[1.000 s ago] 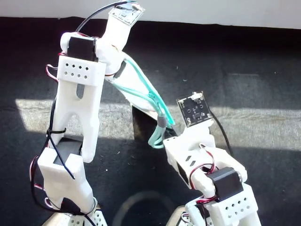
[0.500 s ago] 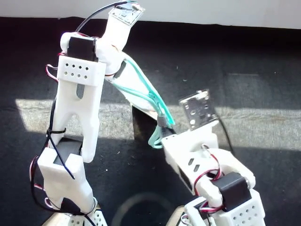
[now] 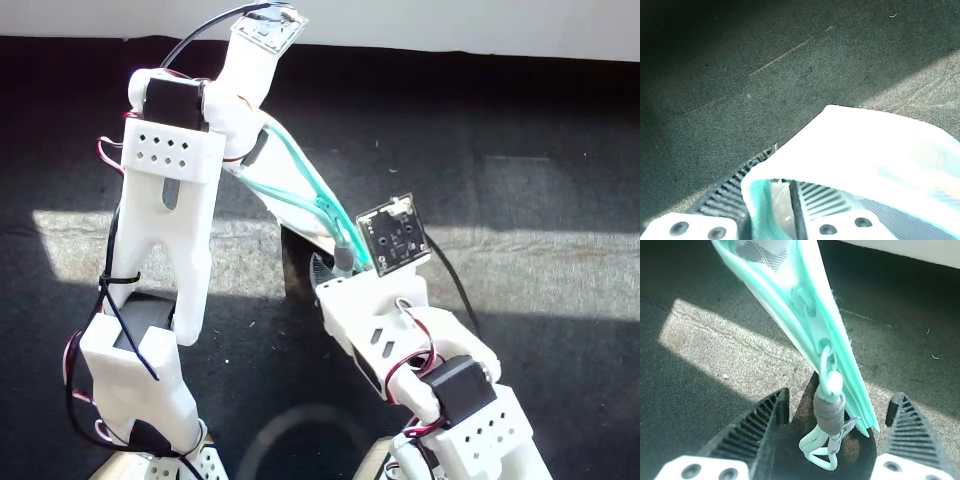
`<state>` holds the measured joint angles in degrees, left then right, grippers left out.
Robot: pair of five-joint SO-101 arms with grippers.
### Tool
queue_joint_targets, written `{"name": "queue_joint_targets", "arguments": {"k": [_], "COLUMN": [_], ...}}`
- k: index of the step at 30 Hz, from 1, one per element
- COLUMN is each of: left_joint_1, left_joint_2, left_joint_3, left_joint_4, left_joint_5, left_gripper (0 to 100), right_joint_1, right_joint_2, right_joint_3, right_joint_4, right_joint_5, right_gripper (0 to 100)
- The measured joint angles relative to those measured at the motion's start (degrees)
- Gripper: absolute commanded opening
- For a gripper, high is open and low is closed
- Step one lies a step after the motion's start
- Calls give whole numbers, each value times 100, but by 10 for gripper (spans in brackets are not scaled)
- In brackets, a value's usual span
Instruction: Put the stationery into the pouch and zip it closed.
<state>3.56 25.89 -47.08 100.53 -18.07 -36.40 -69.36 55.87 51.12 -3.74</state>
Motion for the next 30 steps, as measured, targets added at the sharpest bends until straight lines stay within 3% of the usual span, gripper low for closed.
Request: {"name": "queue_joint_targets", "arguments": {"k": [11,26,28,30], "left_joint_1": [0,132,132,132], "left_joint_2": [0,0,0,0], "left_joint_3": [0,0,0,0], "left_joint_4": [0,0,0,0], "left_joint_5": [0,0,0,0], "left_gripper": [10,10,10,10], "right_joint_1": [607,642,642,642], "right_joint_2": [0,0,0,0], "right_joint_3": [633,677,677,677], "right_joint_4": [-633,-835,-835,-835], "right_joint_5": [9,9,9,26], "right_gripper": [307,300,225,43]}}
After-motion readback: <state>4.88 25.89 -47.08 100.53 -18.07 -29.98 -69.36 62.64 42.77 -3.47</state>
